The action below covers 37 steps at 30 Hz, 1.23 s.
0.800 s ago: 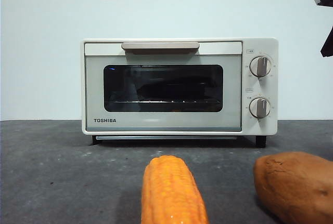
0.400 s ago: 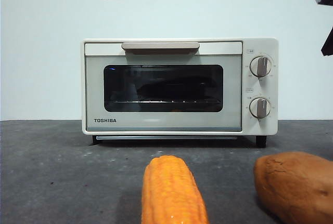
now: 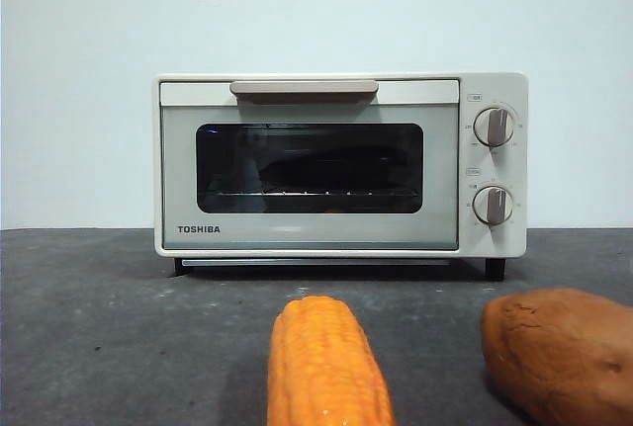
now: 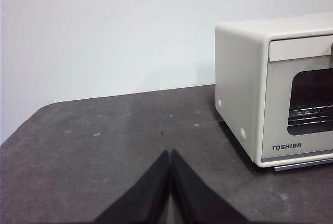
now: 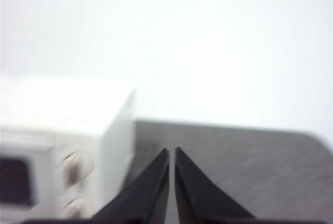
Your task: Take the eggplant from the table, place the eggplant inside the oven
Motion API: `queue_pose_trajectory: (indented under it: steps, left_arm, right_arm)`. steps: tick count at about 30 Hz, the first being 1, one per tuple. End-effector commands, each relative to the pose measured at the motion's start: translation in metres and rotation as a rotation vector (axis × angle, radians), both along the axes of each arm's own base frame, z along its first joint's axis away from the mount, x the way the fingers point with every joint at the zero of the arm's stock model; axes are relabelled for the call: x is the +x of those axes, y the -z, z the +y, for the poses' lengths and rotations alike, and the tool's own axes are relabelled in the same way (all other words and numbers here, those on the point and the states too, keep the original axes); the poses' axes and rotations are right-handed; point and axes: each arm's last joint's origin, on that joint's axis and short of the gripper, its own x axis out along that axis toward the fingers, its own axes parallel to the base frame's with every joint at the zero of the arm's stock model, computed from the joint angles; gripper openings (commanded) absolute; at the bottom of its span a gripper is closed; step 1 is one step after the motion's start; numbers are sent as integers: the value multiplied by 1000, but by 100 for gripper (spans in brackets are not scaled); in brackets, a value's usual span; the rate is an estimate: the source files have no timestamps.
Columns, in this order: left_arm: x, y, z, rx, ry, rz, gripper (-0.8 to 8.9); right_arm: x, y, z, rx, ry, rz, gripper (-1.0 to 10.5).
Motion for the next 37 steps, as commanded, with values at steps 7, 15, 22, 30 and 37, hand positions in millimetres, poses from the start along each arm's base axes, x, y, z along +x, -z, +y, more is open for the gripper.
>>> queue_pose_trajectory:
  steps: [7, 15, 22, 30, 37]
  left_arm:
    - [2, 9, 0, 8, -5, 19, 6]
    - [2, 9, 0, 8, -5, 19, 6]
    - [2, 9, 0, 8, -5, 21, 6]
    - [2, 9, 0, 8, -5, 21, 6]
    - [2, 9, 0, 8, -5, 21, 6]
  right_arm:
    - [11, 67, -9, 9, 61, 91, 3]
    - [21, 135, -10, 25, 86, 251, 3]
    - [21, 128, -10, 26, 80, 194, 3]
    - [22, 125, -10, 27, 79, 156, 3]
    - [22, 123, -10, 27, 79, 133, 3]
